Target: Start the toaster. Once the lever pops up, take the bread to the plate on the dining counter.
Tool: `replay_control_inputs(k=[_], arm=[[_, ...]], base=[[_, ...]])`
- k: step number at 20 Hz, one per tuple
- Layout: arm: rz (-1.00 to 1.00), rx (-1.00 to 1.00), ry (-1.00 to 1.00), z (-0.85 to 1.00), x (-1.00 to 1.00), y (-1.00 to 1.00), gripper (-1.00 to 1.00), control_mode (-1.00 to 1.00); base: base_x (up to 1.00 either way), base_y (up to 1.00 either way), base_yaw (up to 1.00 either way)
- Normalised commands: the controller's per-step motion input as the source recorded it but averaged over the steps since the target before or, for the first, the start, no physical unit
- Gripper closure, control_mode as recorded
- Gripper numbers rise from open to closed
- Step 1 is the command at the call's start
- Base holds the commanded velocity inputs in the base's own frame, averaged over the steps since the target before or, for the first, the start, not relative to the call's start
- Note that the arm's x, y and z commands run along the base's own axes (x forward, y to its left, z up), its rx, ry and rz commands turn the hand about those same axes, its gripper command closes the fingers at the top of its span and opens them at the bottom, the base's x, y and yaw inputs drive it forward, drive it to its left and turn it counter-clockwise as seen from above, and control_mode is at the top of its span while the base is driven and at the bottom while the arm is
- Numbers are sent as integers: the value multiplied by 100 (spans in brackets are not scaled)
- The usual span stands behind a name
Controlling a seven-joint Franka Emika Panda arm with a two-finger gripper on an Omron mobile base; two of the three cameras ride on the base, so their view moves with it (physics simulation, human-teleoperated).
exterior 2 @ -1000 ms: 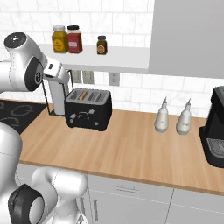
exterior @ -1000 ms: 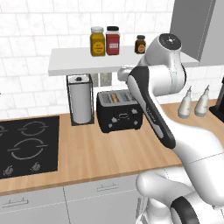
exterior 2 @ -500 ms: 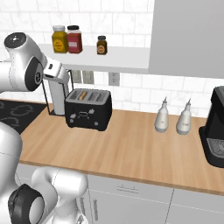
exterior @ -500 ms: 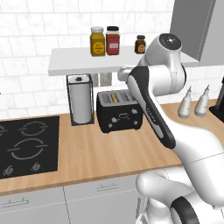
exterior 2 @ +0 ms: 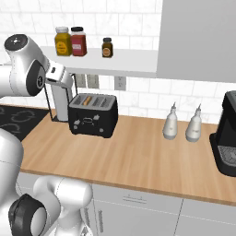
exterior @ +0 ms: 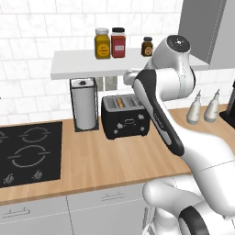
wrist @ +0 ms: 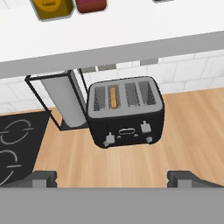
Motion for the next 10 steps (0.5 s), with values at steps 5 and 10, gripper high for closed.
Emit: replay_control_inputs(k=[5,10], arm=[[0,0,0,0,0,0,-100,-100],[0,0,0,0,0,0,-100,-100]], base=[[0,0,0],[0,0,0]])
